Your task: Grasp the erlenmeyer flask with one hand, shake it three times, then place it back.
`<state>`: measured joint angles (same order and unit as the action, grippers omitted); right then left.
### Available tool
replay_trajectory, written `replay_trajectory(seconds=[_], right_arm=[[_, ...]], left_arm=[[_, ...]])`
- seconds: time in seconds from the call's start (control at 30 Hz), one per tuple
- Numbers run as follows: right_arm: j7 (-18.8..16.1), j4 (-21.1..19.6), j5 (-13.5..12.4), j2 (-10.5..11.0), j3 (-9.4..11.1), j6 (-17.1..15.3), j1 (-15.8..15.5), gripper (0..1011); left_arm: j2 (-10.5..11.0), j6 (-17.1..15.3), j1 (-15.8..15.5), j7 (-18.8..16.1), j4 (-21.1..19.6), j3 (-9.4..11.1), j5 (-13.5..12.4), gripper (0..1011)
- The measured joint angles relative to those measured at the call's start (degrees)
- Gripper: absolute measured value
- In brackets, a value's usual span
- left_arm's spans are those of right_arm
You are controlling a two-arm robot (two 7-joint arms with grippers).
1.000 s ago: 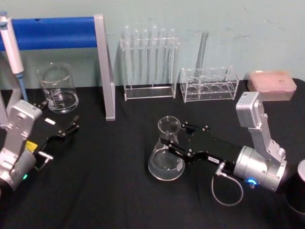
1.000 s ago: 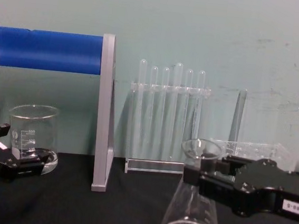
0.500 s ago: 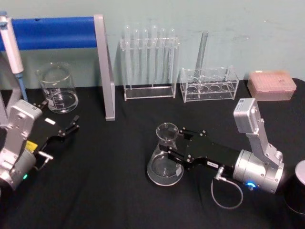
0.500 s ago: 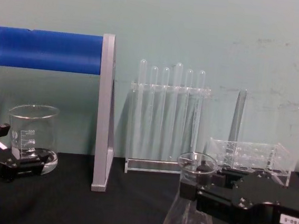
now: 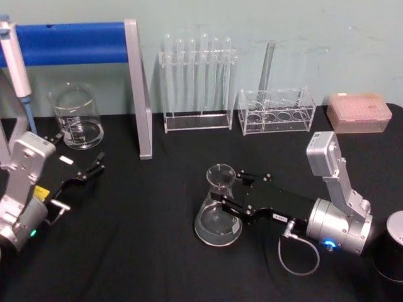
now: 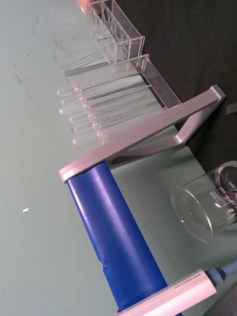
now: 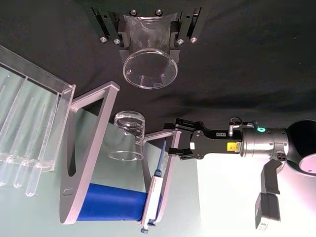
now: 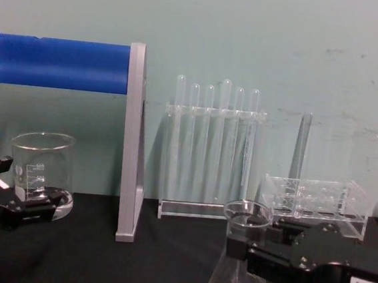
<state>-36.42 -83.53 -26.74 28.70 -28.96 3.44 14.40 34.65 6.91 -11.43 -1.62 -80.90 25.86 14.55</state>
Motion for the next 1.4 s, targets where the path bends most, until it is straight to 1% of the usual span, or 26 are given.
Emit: replay_trajectory(seconds=[0.7, 1.4], right_arm=[[0.05, 0.47, -0.96, -0.15, -0.35, -1.11, 0.3, 456], [0.13, 0.41, -1.0, -0.14, -0.34, -1.27, 0.29, 456]], left_arm=[[0.0, 0.0, 0.0, 0.0, 0.0, 0.0, 0.0, 1001], [0.0, 0.0, 0.0, 0.0, 0.0, 0.0, 0.0, 1001]])
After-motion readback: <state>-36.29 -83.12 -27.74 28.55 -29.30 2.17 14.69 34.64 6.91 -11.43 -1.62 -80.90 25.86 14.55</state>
